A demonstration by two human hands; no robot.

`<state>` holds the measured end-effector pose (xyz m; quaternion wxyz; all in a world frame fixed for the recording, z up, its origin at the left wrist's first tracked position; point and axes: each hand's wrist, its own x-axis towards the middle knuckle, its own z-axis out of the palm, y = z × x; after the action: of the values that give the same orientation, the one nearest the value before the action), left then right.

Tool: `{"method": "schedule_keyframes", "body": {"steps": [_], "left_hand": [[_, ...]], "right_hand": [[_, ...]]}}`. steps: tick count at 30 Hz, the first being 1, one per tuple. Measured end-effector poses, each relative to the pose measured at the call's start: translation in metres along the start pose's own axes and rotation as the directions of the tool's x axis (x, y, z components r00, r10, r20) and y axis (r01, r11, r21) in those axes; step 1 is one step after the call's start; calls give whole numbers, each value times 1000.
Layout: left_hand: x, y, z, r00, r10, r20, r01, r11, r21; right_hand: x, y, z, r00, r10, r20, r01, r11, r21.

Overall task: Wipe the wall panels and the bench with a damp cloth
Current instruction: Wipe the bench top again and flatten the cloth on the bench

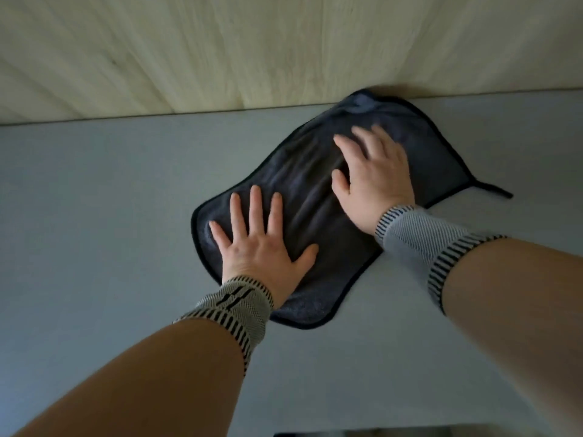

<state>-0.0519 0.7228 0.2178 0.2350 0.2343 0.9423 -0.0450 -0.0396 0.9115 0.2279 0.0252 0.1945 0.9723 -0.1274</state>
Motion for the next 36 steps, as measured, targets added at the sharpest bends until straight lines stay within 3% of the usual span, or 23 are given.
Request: {"method": "schedule_keyframes", "body": {"steps": [3, 7, 11, 16, 18, 20, 22, 23, 27, 36], "left_hand": [[-36, 7, 12, 994, -89, 71, 91, 995, -30], [-69, 19, 16, 980, -134, 147, 139, 990, -26], [-80, 23, 3, 979, -161, 128, 167, 985, -38], [-77, 36, -17, 992, -93, -86, 93, 996, -12], [-62, 46, -24, 976, -48, -211, 29, 995, -95], [-38, 60, -29, 964, 30, -266, -86, 976, -201], [-13, 75, -30, 969, 111, -221, -162, 959, -231], [-2, 78, -26, 976, 133, -172, -169, 962, -215], [28, 68, -10, 982, 144, -119, -148, 989, -23], [109, 87, -41, 964, 141, -224, -145, 989, -4]], "right_hand": [[-59, -4, -3, 973, 45, -226, -35, 998, 48], [-107, 2, 9, 996, 79, 36, -75, 992, -106], [-125, 28, -4, 992, -28, 126, 47, 987, -151], [-154, 81, -38, 960, 39, 277, 46, 954, -295], [-146, 71, -37, 985, 67, 158, -49, 992, -113], [-129, 44, -30, 982, 190, 26, -191, 960, 203], [-114, 16, -18, 941, 335, 42, -320, 845, 429], [-108, 10, -10, 918, 390, 76, -383, 815, 436], [-76, 43, 14, 888, 455, 66, -460, 884, 88], [28, 94, 5, 967, 254, 17, -249, 959, -139]]}}
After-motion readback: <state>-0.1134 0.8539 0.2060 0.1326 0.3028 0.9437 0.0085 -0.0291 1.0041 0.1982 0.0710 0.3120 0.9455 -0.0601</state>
